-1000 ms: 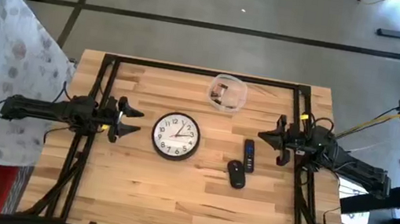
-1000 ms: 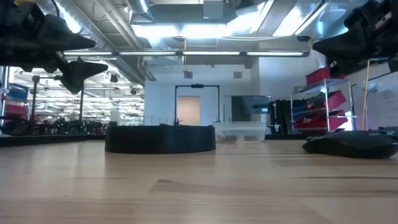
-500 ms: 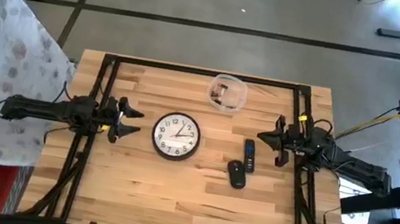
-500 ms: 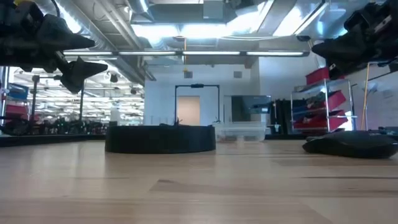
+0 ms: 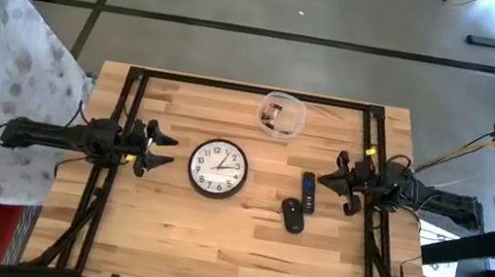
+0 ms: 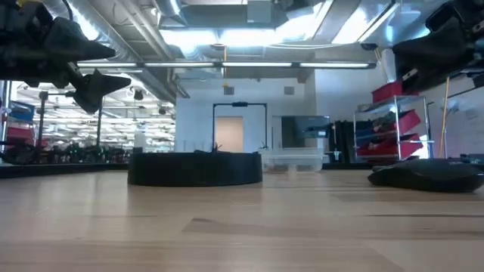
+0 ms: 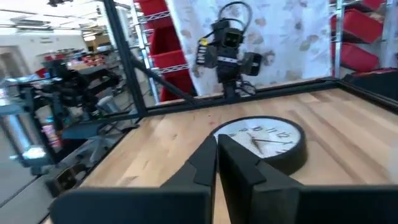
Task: Insert battery
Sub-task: Return to Home Position
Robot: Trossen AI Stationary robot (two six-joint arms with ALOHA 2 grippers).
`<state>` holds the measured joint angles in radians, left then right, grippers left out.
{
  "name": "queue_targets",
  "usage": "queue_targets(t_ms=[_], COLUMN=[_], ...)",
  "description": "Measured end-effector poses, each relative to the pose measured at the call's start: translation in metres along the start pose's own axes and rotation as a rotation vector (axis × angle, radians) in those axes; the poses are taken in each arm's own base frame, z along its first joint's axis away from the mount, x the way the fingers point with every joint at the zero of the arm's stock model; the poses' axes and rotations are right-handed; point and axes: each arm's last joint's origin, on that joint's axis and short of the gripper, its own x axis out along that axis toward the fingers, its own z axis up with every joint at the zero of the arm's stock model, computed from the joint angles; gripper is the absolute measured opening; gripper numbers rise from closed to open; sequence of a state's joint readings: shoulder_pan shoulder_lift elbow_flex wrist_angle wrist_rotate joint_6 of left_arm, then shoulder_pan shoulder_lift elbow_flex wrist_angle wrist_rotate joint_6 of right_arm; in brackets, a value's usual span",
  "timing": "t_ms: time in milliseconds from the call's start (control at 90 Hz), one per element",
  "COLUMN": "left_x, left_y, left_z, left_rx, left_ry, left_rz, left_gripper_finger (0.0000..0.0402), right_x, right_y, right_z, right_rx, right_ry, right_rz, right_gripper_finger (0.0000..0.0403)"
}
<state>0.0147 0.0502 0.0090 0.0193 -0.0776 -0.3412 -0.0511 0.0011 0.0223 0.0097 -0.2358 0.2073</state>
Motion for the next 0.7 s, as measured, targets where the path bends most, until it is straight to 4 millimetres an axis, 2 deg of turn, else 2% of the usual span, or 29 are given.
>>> queue_targets(t_ms=[211,700], left_x=[0.0,0.0], left_y=[0.0,0.0], left_z=[0.0,0.0], left_rx=[0.0,0.0], left_ry=[0.0,0.0], left_rz=[0.0,0.0], left_gripper_finger=[0.0297,0.0297], right_x=[0.0008,0.0008], right_y=[0.0057,0.0053], right_z=[-0.0012,-0.0012], right_rx=[0.002,0.002], right_ry=[0.012,0.012], right_rz=[0.06,0.056], right_gripper_finger=[0.0001,0.0001])
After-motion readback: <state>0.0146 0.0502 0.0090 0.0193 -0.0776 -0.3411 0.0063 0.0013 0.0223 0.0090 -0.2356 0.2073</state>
